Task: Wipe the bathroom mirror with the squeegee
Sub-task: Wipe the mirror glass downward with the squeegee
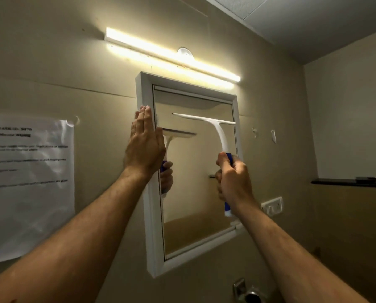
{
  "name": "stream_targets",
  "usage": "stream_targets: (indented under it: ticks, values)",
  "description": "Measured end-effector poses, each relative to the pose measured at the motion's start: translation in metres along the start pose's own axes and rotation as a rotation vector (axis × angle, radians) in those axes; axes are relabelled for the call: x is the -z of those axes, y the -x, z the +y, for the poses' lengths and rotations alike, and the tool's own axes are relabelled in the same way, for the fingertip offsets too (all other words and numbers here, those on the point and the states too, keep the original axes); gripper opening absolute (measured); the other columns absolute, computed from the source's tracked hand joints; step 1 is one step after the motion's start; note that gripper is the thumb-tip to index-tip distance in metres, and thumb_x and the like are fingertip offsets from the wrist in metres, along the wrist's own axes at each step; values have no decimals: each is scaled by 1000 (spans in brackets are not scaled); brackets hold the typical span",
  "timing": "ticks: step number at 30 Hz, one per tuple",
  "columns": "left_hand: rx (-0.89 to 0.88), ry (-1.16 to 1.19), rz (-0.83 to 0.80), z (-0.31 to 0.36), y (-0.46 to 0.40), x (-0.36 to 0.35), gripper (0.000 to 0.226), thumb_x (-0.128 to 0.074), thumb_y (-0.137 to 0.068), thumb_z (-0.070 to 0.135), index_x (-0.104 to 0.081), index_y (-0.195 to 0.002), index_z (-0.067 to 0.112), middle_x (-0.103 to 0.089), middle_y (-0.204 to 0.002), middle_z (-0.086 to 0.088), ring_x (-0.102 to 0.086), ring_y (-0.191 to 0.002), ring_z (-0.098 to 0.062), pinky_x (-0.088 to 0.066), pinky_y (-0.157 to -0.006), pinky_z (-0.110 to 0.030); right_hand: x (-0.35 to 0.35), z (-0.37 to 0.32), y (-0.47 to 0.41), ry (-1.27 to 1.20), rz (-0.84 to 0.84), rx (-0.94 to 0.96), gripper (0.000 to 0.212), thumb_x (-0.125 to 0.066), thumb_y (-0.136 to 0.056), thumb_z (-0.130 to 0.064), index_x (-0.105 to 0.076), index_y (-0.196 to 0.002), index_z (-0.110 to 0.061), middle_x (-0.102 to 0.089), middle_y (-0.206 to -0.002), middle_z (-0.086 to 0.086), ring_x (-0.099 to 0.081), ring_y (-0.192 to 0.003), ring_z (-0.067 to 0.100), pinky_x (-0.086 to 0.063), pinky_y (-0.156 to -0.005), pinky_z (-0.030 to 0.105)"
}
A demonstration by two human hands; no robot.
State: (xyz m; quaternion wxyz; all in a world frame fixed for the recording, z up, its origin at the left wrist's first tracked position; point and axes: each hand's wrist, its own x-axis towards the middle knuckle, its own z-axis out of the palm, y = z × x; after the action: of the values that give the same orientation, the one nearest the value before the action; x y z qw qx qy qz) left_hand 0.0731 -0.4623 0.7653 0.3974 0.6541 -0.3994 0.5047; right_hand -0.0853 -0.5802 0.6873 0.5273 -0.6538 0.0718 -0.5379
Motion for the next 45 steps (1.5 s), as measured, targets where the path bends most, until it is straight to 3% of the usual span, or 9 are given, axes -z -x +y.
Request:
stream_targets:
  ticks: [6,10,13,18,24,30,36,41,45]
  values:
    - [53,185,119,-5,-36,-31,57,-28,-102,36,-6,-151,18,-8,-159,-2,-8,-145,-20,-13,-112,-32,-33,-17,-53,-92,9,59,39,-34,-98,-48,-56,-91,-17,-46,-56,-3,-39,-43,8,-33,-39,21]
    - [152,263,152,-13,-36,-42,54,-23,-102,40,-8,-151,23,-14,-158,-1,-17,-142,-20,-20,-110,-37,-52,-17,-76,-131,8,73,37,-32,-99,-45,-55,-90,-18,-46,-59,-2,-38,-45,9,-32,-40,23]
    - [156,282,168,-13,-41,-43,53,-24,-102,39,-10,-151,26,-23,-153,-5,-34,-127,-11,-32,-95,-30,-62,-18,-95,-97,11,115,36,-32,-99,-46,-54,-88,-20,-46,-60,-2,-39,-46,10,-32,-40,24]
    - [197,295,192,-19,-38,-45,50,-25,-102,38,-14,-150,28,-32,-144,-10,-38,-101,-5,-34,-78,-22,-73,-13,-110,-88,16,99,38,-31,-99,-47,-53,-88,-18,-46,-63,1,-38,-47,11,-34,-40,21]
    - [205,280,195,-26,-44,-48,49,-25,-102,39,-16,-150,30,-37,-136,-12,-39,-85,-3,-26,-57,-9,-81,8,-108,-110,0,91,39,-32,-98,-49,-51,-88,-16,-43,-61,1,-35,-43,9,-32,-38,22]
    - [247,335,182,-25,-38,-54,48,-24,-102,40,-17,-148,34,-37,-135,-11,-37,-74,5,-28,-58,-12,-67,22,-96,-51,-21,55,39,-31,-99,-49,-51,-90,-16,-43,-62,2,-34,-45,11,-31,-40,21]
    - [254,343,190,-25,-40,-51,47,-24,-101,42,-17,-147,37,-41,-129,-12,-41,-72,1,-29,-54,-15,-68,-16,-117,-81,-13,94,37,-33,-99,-47,-51,-91,-16,-44,-62,1,-34,-42,10,-30,-36,21]
    - [357,338,208,-24,-44,-50,54,-29,-98,50,-27,-144,21,-46,-136,-8,-53,-110,-19,-39,-79,-24,-67,2,-112,-57,-25,97,39,-32,-98,-50,-51,-90,-17,-44,-63,2,-35,-44,10,-31,-38,22]
    - [484,339,166,-28,-44,-52,60,-23,-94,61,-45,-125,15,-60,-102,-6,-57,-81,-16,-40,-60,-25,-66,23,-101,-16,-52,104,38,-30,-99,-49,-51,-88,-18,-44,-62,1,-35,-45,11,-30,-37,22]
